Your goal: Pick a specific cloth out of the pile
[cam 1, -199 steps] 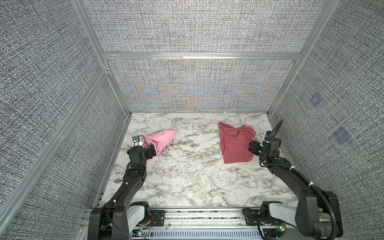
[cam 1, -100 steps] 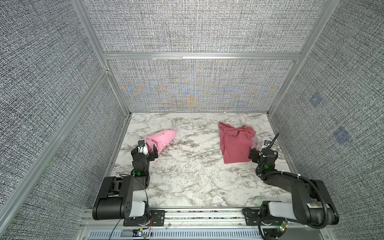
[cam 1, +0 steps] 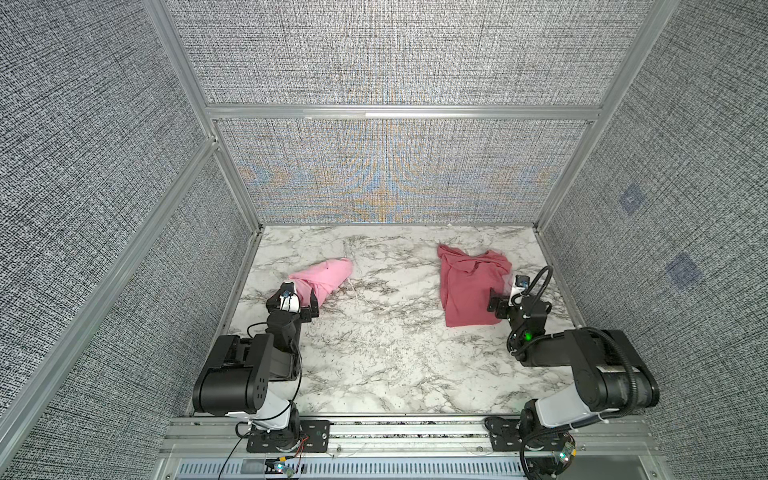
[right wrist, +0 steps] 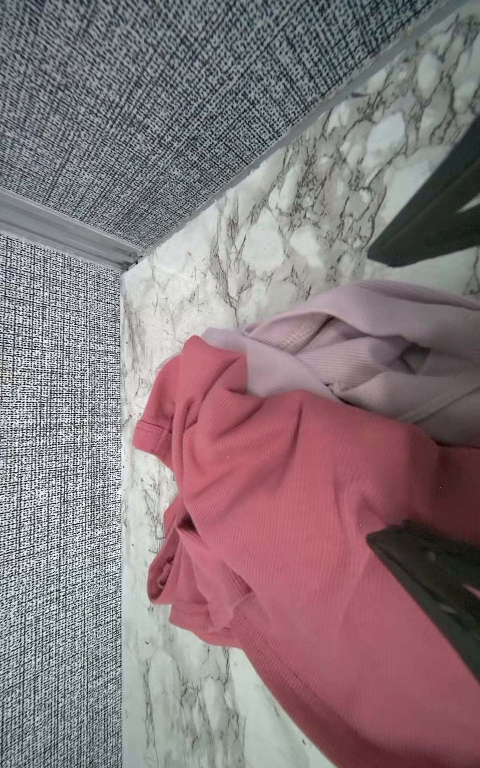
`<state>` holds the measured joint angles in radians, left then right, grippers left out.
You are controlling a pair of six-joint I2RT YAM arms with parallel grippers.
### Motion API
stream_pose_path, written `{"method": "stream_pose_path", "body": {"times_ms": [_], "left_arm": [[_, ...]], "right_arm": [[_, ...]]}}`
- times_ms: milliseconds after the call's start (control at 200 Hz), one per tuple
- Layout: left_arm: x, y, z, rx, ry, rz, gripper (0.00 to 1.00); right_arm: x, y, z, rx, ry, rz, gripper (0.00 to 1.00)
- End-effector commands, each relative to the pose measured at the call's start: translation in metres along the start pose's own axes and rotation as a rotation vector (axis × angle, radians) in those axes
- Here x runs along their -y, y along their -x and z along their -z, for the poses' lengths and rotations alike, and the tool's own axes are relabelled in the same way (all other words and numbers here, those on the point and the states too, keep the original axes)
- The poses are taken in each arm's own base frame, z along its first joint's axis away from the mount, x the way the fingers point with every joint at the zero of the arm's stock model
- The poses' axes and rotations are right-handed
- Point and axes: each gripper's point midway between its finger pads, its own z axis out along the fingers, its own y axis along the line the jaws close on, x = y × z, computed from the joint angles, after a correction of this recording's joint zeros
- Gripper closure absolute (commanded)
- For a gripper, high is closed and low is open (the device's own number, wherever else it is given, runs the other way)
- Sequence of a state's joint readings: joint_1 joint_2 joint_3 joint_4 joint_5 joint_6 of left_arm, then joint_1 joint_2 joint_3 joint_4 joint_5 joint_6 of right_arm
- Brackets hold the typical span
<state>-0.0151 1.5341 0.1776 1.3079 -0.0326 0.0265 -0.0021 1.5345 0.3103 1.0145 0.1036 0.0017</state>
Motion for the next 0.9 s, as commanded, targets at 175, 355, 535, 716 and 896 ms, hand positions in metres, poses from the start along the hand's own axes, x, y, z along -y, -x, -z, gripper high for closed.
{"method": "stream_pose_path", "body": {"times_ms": [175,355,535,716,896], "left_arm": [[0.002,0.007,0.001,0.035,-0.012,-0.01,0.01],[0.002,0.006,-0.001,0.027,-0.013,-0.008,0.01],[0.002,0.013,0.011,0.08,-0.015,-0.018,0.01],[-0.017,0.008,0.008,0.05,0.094,0.027,0.01],[0.003,0.008,0.003,0.043,-0.021,-0.014,0.01]], "right_arm": [[0.004,0.004,-0.001,0.018,-0.02,-0.01,0.01],[0.004,0.005,-0.002,0.022,-0.02,-0.009,0.01],[0.004,0.005,-0.001,0.022,-0.02,-0.011,0.01],[0.004,0.005,-0.002,0.022,-0.02,-0.01,0.01],[0.004,0.004,-0.001,0.02,-0.02,-0.01,0.01]]}}
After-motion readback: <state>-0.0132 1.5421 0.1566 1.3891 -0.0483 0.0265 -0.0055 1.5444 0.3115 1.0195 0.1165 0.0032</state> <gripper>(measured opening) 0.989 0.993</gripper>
